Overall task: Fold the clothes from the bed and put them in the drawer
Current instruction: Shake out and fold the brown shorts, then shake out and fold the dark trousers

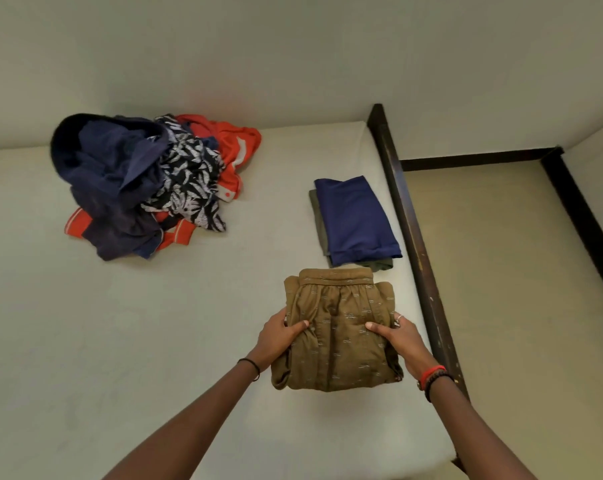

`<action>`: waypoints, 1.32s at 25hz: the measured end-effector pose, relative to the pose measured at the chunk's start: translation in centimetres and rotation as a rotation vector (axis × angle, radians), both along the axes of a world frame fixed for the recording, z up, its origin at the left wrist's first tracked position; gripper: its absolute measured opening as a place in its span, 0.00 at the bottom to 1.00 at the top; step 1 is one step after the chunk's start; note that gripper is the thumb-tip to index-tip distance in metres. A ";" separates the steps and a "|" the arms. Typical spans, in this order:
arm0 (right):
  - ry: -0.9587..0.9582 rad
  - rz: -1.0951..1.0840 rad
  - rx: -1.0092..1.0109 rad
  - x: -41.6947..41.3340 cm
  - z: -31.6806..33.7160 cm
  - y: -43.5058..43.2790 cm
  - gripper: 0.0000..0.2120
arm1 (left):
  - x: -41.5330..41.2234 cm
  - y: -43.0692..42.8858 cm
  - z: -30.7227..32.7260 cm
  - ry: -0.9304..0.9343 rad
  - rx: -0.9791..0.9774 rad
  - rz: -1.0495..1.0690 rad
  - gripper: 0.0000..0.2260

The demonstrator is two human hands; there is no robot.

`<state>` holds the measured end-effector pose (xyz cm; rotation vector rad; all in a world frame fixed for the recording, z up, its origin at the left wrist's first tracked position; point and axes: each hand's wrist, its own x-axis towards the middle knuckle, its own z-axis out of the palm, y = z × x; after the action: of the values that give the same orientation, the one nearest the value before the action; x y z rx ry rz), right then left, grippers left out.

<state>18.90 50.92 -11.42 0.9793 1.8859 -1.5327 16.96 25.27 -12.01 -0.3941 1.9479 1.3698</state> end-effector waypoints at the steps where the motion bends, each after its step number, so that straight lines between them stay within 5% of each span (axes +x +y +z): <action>1: -0.007 -0.026 0.022 0.4 0.0 1.7 0.24 | 0.1 1.8 -0.2 -0.001 0.010 -0.013 0.19; 13: -0.017 -0.072 0.263 0.4 -6.6 8.6 0.17 | -0.2 9.9 -7.4 -0.074 -0.084 -0.079 0.29; 24: -0.121 0.039 0.676 -0.7 -0.1 5.2 0.30 | -2.9 5.8 -1.2 -0.087 -0.335 -0.255 0.23; 33: 0.048 0.337 0.552 -9.2 5.5 -6.0 0.17 | -9.8 -10.2 5.7 0.178 -0.446 0.164 0.09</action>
<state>9.71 44.96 -5.89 0.7839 2.4247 -0.8639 7.15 15.07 -6.33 -0.6721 2.4188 1.0880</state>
